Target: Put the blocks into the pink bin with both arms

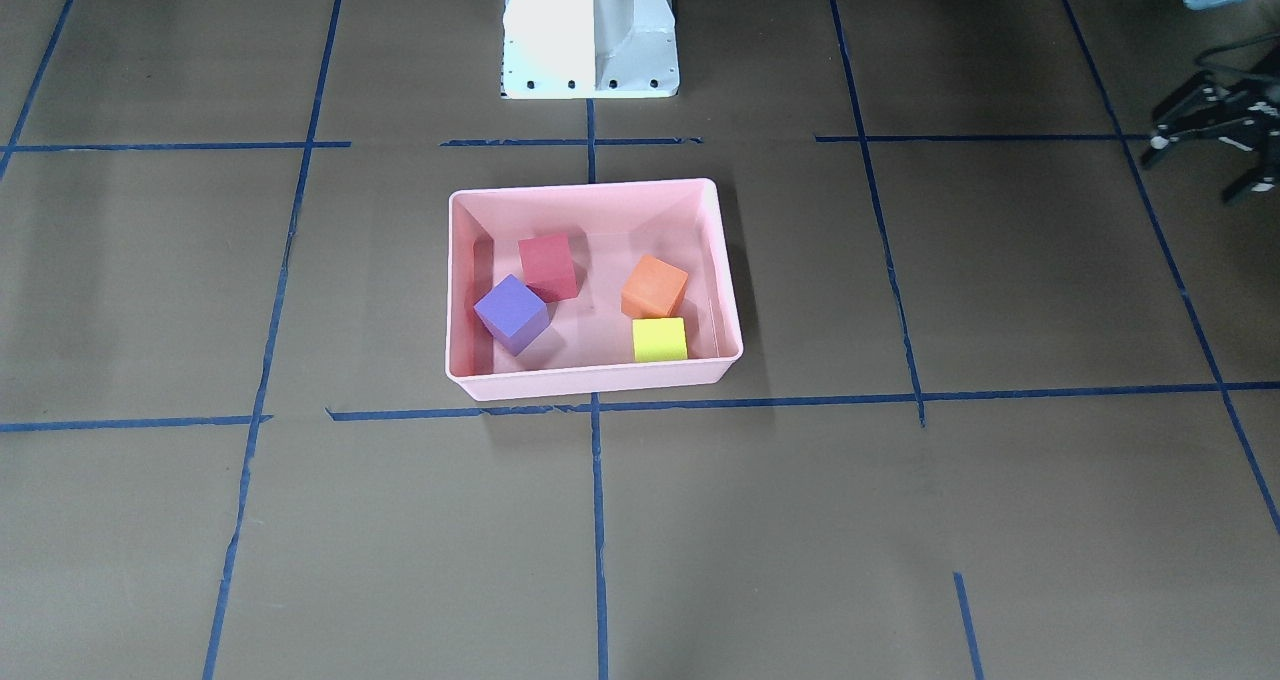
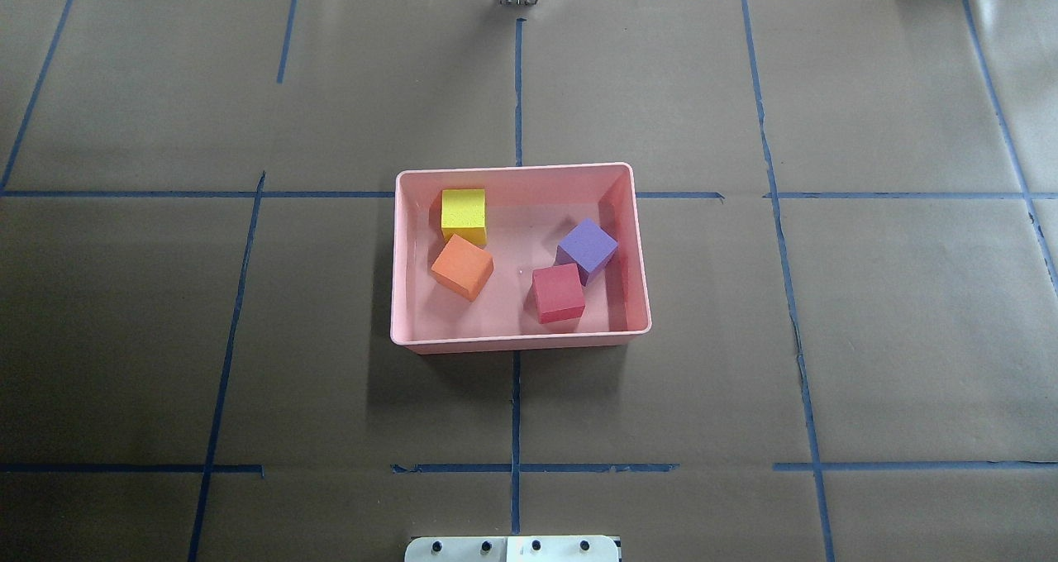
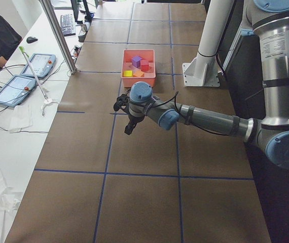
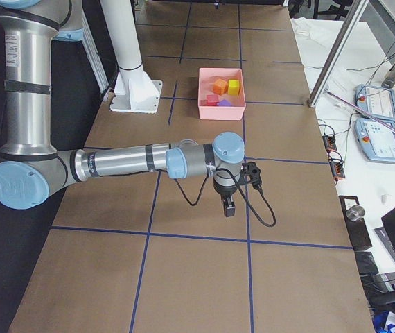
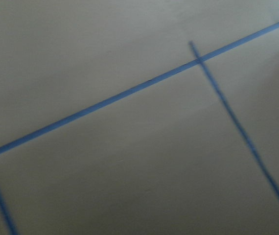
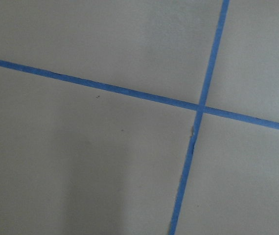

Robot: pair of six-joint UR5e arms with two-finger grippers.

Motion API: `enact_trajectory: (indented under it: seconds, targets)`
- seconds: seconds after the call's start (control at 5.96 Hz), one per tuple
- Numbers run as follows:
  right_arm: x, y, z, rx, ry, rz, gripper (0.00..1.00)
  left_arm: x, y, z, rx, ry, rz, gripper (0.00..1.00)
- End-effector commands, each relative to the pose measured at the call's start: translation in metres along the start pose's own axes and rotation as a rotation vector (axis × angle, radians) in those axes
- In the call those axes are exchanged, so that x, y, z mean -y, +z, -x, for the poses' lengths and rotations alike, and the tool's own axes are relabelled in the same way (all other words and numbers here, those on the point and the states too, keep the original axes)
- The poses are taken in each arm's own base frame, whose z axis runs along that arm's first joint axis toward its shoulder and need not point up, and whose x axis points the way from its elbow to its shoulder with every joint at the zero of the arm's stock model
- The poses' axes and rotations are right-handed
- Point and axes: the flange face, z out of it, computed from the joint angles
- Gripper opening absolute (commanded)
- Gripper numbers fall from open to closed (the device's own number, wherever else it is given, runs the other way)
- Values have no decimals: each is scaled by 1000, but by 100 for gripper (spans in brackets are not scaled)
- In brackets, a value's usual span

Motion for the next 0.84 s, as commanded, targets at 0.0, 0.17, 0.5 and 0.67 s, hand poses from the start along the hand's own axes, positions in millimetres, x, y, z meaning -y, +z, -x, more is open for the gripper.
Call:
enact_trajectory:
  seconds: [0.0, 0.17, 0.5, 0.67]
  targets:
    - [-17, 1, -31, 4, 40, 35, 100, -44, -29, 78, 43, -78, 126, 100]
    - [-17, -4, -30, 5, 48, 36, 100, -51, -28, 86, 39, -117, 147, 100]
    - [-37, -2, -29, 7, 58, 46, 100, -52, -28, 89, 25, -179, 194, 100]
    - [-32, -9, -14, 1, 24, 34, 100, -59, -30, 88, 26, -190, 194, 100]
